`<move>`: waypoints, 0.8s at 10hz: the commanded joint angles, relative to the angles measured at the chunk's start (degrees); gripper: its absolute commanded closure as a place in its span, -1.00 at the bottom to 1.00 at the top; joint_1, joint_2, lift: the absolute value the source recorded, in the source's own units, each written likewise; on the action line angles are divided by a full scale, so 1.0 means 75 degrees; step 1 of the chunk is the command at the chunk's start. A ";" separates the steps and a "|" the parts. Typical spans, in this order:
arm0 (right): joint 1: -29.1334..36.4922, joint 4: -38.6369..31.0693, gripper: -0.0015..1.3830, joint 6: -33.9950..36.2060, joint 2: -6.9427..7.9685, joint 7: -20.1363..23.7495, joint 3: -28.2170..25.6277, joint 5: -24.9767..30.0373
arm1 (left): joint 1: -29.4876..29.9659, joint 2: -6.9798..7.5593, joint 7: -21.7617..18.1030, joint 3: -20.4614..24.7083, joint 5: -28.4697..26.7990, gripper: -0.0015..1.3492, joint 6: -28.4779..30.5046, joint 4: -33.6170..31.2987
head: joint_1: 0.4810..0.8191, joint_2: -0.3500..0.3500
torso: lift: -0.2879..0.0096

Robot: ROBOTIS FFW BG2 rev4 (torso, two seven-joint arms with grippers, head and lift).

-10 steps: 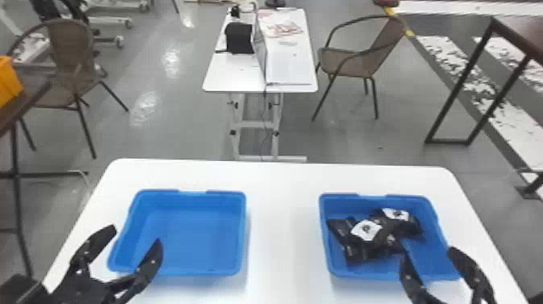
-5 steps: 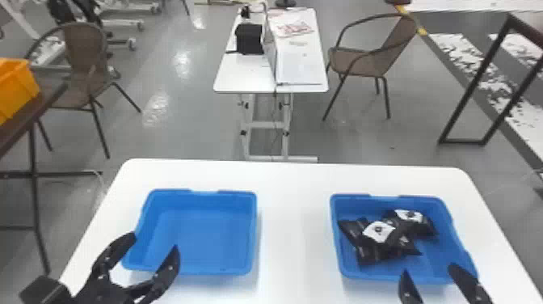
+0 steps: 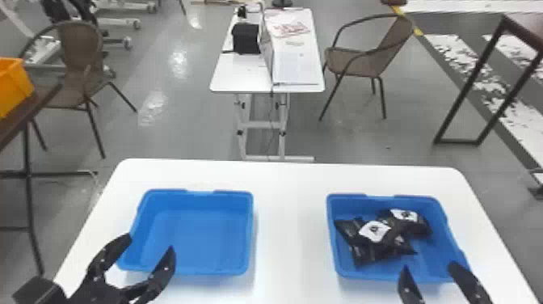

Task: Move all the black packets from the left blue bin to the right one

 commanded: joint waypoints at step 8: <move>-0.0025 0.0046 -0.56 0.0000 0.0030 -0.0046 0.0001 -0.0082 | -0.0059 -0.0020 -0.0002 -0.0094 0.0072 -0.71 0.0271 0.0024 | 0.27 -0.02 | 0.94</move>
